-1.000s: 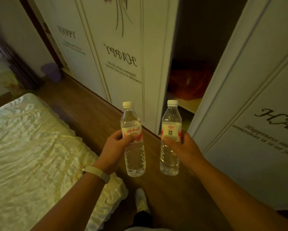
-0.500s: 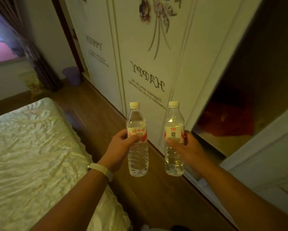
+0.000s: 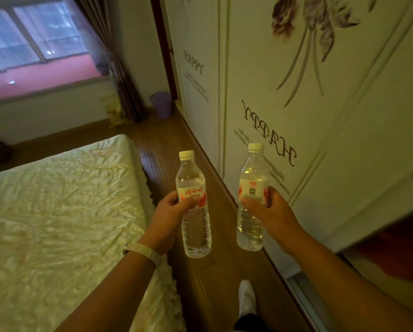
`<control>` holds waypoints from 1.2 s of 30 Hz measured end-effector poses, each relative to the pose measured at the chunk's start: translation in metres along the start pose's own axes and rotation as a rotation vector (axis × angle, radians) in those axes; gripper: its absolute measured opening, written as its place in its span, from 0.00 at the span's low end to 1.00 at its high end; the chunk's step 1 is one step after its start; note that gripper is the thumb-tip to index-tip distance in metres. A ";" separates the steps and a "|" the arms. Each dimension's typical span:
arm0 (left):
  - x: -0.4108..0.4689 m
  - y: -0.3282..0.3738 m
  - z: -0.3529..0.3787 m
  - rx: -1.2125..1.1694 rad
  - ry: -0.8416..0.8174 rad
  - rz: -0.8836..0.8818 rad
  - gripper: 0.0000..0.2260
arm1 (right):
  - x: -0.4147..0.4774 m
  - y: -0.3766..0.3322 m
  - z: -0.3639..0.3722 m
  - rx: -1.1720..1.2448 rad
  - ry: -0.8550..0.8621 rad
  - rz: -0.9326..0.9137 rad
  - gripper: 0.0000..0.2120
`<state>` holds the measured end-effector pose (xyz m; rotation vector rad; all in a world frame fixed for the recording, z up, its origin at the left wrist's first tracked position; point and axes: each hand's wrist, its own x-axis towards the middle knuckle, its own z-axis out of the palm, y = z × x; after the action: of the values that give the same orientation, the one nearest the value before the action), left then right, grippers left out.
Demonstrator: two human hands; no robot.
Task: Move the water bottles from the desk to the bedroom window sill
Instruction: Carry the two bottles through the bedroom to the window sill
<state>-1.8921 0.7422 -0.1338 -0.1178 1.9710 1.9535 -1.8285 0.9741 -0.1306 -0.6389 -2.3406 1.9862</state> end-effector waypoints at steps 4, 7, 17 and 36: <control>0.036 0.027 0.022 -0.026 0.089 -0.008 0.17 | 0.069 -0.019 -0.014 0.003 -0.105 0.006 0.22; 0.057 0.051 0.026 -0.011 0.140 0.040 0.21 | 0.113 -0.037 -0.018 -0.038 -0.214 -0.006 0.23; 0.114 0.111 -0.014 -0.048 0.334 0.129 0.21 | 0.208 -0.091 0.030 -0.041 -0.408 -0.074 0.25; 0.364 0.159 -0.184 -0.108 0.306 0.134 0.16 | 0.436 -0.191 0.217 -0.137 -0.353 -0.098 0.25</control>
<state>-2.3156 0.6375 -0.0998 -0.3388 2.1052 2.2419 -2.3429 0.8820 -0.1034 -0.1782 -2.6604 2.0515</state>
